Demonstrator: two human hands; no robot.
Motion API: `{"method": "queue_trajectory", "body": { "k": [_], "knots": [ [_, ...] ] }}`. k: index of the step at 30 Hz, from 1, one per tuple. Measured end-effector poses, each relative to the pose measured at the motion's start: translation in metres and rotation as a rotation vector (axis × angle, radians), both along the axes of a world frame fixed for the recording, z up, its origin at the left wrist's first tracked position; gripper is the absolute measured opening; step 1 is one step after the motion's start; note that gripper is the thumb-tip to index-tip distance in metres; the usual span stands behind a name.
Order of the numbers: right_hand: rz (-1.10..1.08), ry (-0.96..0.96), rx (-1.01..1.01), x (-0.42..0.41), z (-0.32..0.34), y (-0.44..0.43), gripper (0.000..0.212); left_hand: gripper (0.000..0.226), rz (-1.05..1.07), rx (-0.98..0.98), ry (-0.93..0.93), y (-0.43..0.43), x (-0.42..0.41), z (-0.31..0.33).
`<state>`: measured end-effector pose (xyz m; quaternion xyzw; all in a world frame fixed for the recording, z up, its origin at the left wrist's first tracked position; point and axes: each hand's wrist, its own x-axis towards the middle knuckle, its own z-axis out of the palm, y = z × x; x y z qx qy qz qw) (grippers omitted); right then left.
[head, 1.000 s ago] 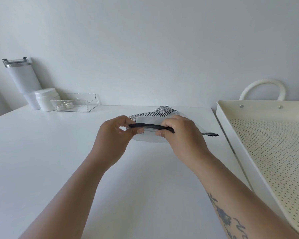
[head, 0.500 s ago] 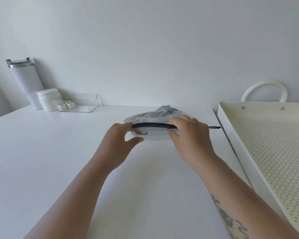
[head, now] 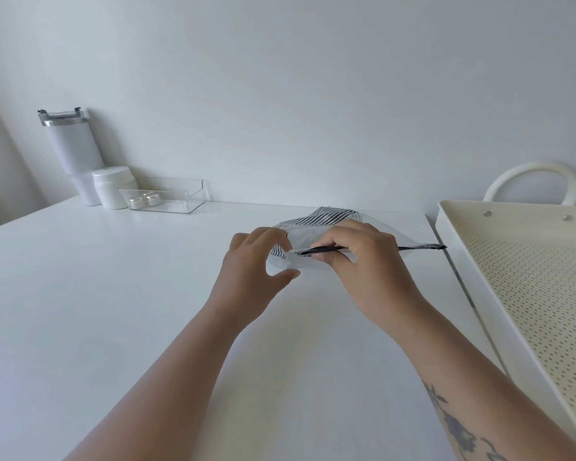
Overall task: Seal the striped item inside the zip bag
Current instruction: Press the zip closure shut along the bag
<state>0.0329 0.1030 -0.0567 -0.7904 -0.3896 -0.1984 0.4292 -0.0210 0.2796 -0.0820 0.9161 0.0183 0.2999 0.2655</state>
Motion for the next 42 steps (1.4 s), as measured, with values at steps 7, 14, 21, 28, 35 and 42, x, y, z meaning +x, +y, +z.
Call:
{"method": "queue_trajectory", "body": {
  "k": [7, 14, 21, 28, 35, 42],
  "knots": [
    [0.048, -0.015, 0.082, -0.002, -0.001, 0.002, 0.014, 0.023, 0.118, -0.051, 0.027, 0.008, 0.0, -0.002],
    [0.073, -0.011, 0.032, -0.004, 0.0, 0.001, 0.016, 0.007, 0.363, -0.116, 0.124, 0.027, -0.004, 0.0],
    [0.061, 0.076, -0.139, -0.003, -0.009, 0.001, 0.016, 0.046, 0.019, 0.028, 0.182, 0.019, -0.007, 0.005],
    [0.052, 0.072, -0.157, -0.003, -0.01, 0.002, 0.009, 0.029, 0.155, -0.064, 0.251, 0.021, -0.002, 0.0],
    [0.093, 0.142, -0.277, -0.011, -0.013, 0.01, 0.009, 0.055, 0.12, -0.183, 0.219, 0.03, -0.006, 0.01],
    [0.217, 0.51, -0.364, -0.008, -0.018, 0.004, 0.035, 0.033, -0.041, -0.098, 0.371, 0.005, -0.004, 0.004]
  ]
}}
